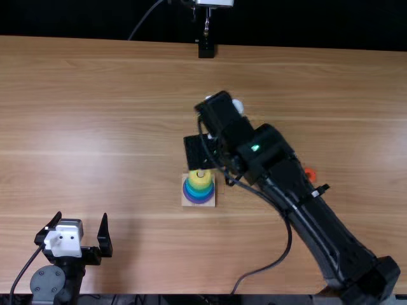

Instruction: Build the Hanoi tower: stack the rings onto the peg from bottom to top in this color order: purple, dark blue, light blue, dark green, light green, yellow, orange.

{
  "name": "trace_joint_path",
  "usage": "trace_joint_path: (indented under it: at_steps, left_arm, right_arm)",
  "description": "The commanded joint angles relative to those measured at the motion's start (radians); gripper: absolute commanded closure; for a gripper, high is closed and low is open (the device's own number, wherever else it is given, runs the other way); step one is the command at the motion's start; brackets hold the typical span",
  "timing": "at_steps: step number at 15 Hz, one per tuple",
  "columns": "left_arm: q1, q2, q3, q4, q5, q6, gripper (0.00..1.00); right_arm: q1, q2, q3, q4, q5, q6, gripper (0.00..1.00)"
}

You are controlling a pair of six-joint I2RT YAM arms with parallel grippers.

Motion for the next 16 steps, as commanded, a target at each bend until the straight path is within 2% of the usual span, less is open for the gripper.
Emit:
trace_joint_path:
  at_steps: [1,2,3,6,7,9,10,11,12,14,16]
  left_arm:
    - [0.004,-0.012,-0.105,-0.080,-0.009,0.001,0.00]
    - [0.004,-0.012,-0.105,-0.080,-0.009,0.001,0.00]
    - [0.004,-0.012,-0.105,-0.080,-0.009,0.001,0.00]
    - [0.004,-0.012,-0.105,-0.080,-0.009,0.001,0.00]
    - [0.004,-0.012,-0.105,-0.080,-0.009,0.001,0.00]
    - [0.004,-0.012,-0.105,-0.080,-0.009,0.001,0.00]
    - [0.004,-0.012,-0.105,-0.080,-0.009,0.003,0.00]
    - [0.004,-0.012,-0.105,-0.080,-0.009,0.001,0.00]
    - [0.004,-0.012,-0.105,-0.080,-0.009,0.001,0.00]
    - [0.004,-0.012,-0.105,-0.080,-0.009,0.001,0.00]
    - [0.004,-0.012,-0.105,-0.080,-0.009,0.003,0.00]
  right_arm:
    - [-0.081,0.005,0.026,0.007,0.014,0.024,0.00]
    - [-0.127,0.005,0.015,0.007,0.016,0.048,0.00]
    - [-0.173,0.005,0.014,0.003,0.016,0.059,0.00]
    - [-0.316,0.005,-0.068,0.005,0.016,0.056,0.00]
    - [-0.348,0.003,-0.112,0.005,0.019,0.047,0.00]
    - [-0.400,-0.011,-0.229,0.014,0.014,0.041,0.00]
    - [-0.429,-0.032,-0.298,0.069,0.012,0.039,0.00]
    - [-0.454,-0.073,-0.376,0.171,0.010,0.032,0.00]
    - [-0.481,-0.113,-0.474,0.286,0.012,0.012,0.00]
    - [-0.540,-0.138,-0.597,0.450,0.012,-0.045,0.00]
    - [-0.583,-0.138,-0.654,0.493,0.012,-0.077,0.00]
